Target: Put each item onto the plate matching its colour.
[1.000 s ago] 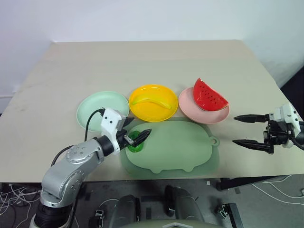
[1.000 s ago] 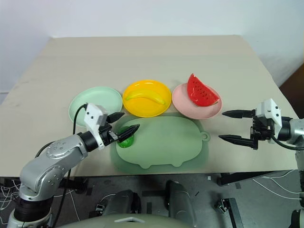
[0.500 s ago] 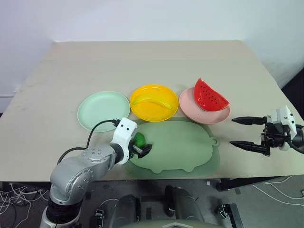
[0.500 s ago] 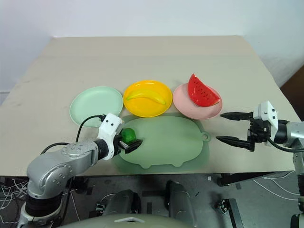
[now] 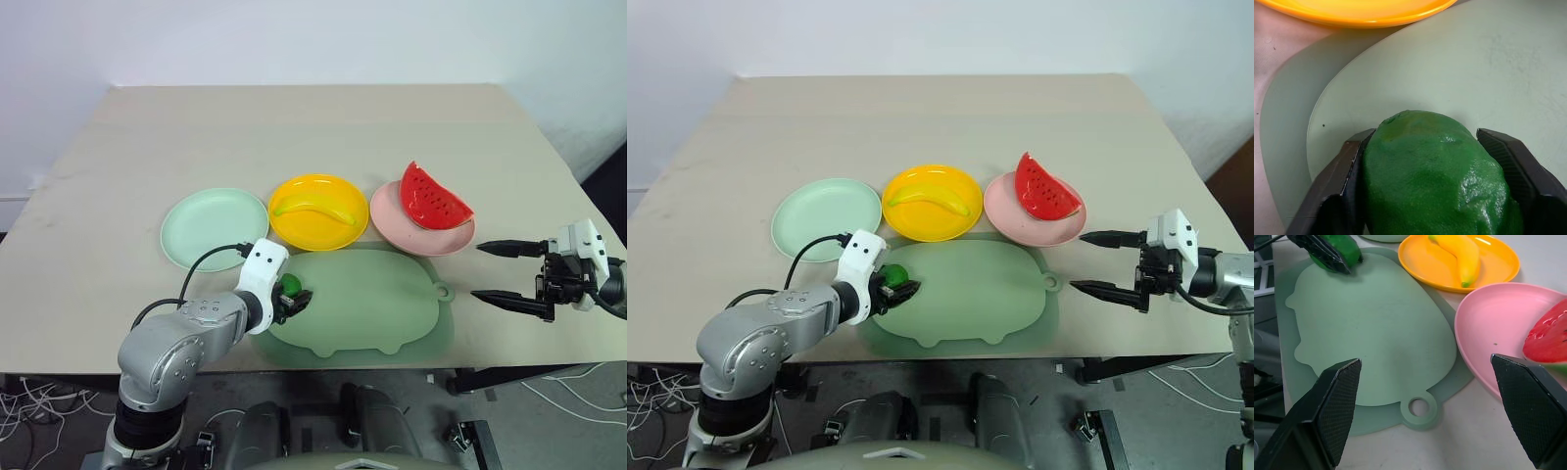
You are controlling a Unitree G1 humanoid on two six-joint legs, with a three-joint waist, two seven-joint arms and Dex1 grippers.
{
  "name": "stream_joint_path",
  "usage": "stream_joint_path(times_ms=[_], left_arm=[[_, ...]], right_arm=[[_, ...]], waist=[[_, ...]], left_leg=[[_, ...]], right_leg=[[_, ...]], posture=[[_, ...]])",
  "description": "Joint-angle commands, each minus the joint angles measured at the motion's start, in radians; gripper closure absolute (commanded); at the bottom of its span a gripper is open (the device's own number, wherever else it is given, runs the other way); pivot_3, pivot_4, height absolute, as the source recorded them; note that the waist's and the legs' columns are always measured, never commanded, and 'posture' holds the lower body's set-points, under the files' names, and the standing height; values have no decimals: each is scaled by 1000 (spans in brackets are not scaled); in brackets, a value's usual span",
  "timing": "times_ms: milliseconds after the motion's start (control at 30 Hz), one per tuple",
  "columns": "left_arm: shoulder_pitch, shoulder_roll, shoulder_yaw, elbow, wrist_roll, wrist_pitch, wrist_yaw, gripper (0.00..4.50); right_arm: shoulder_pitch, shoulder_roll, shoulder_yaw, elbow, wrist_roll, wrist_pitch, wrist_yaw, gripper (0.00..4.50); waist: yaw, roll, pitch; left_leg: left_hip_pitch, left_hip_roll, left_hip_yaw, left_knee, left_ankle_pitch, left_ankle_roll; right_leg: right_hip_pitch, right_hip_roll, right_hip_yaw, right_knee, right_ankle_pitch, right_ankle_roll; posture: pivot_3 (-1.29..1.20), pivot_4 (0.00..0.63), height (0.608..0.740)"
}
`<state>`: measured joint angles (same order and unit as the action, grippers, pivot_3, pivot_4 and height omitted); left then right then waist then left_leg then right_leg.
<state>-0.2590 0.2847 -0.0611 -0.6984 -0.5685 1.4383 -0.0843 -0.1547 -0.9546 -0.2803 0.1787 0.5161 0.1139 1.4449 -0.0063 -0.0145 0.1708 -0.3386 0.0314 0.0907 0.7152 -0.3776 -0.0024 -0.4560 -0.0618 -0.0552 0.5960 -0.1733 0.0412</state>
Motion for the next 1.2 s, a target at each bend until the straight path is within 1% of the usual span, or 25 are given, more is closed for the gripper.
stream_joint_path(times_ms=[33, 167, 233, 267, 367, 467, 567, 733, 800, 900, 1067, 1100, 1200], left_arm=[[-9, 14, -2, 15, 13, -3, -20, 1558], [-57, 3, 47, 30, 2, -74, -62, 1558], [-96, 13, 85, 45, -4, -138, -99, 1558], [-120, 26, 107, 63, 4, -170, -111, 1558], [-199, 109, 145, 146, 50, -243, -139, 1558], [-240, 175, 169, 243, 100, -314, -143, 1558], [-248, 233, 166, 370, 175, -419, -150, 1558], [-234, 264, 133, 504, 243, -545, -192, 1558], [-230, 276, 113, 525, 262, -564, -213, 1558], [-236, 267, 117, 554, 273, -562, -214, 1558], [-213, 259, 109, 584, 290, -580, -234, 1558], [-209, 258, 110, 586, 293, -584, -237, 845], [-203, 260, 118, 586, 298, -593, -247, 21]], right_arm=[[-11, 5, -24, -21, 10, -10, -12, 0], [-17, 13, -16, -20, 7, -11, -21, 0], [-22, 18, -12, -20, 6, -11, -25, 0], [-26, 21, -9, -20, 5, -11, -27, 0], [-35, 29, -5, -18, 3, -9, -29, 0], [-47, 36, 0, -17, 3, -4, -33, 0], [-54, 44, 5, -19, 4, -3, -39, 0], [-60, 53, 11, -28, 7, 2, -43, 0], [-61, 53, 13, -31, 9, 3, -44, 0], [-58, 54, 11, -37, 11, 3, -46, 0], [-50, 56, 7, -53, 15, 6, -51, 0], [-48, 57, 7, -55, 16, 6, -52, 0], [-41, 59, 5, -64, 19, 8, -55, 0]], waist=[[0, 0, 0], [1, 0, 0], [2, 0, 0], [2, -1, 0], [3, 0, 0], [0, 0, 0], [-2, 0, 0], [3, -1, 0], [9, -1, 0], [18, -1, 0], [19, -1, 0], [19, -1, 0], [19, -1, 0]], left_leg=[[0, 0, 0, 0, 0, 0], [0, 0, 0, 0, 0, 0], [0, 0, -1, 1, 0, 0], [0, 0, -1, 1, 0, 0], [0, 0, -1, 1, 0, 0], [0, 0, -1, 0, 0, -1], [0, 0, -1, 0, 2, -3], [0, 0, -1, 0, 2, -3], [0, 0, -1, 1, 2, -3], [0, 0, 0, 1, 2, -3], [0, 0, 0, 0, 1, -3], [0, 0, 0, 0, 2, -3], [0, 0, 0, 0, 1, -3]], right_leg=[[0, 0, 0, 0, 0, 0], [0, 0, 0, 0, 0, 0], [0, 0, -1, 0, 0, 0], [0, 0, -1, 0, 0, 0], [0, 0, -1, 0, 0, 0], [0, 0, -1, 0, 0, 1], [0, 0, -1, 0, 1, 3], [0, 0, -2, 0, 1, 3], [0, 0, -2, 0, 1, 3], [-1, 0, -2, 0, 2, 3], [-1, 0, -2, 0, 2, 3], [-1, 0, -2, 0, 2, 3], [-1, 0, -2, 0, 2, 3]], posture=[[0, 150, 736], [0, 150, 736], [0, 150, 736], [0, 150, 736], [0, 150, 736], [0, 150, 736], [0, 150, 736], [0, 150, 736], [0, 150, 736], [0, 150, 736], [0, 150, 736], [0, 150, 736], [0, 150, 736]])
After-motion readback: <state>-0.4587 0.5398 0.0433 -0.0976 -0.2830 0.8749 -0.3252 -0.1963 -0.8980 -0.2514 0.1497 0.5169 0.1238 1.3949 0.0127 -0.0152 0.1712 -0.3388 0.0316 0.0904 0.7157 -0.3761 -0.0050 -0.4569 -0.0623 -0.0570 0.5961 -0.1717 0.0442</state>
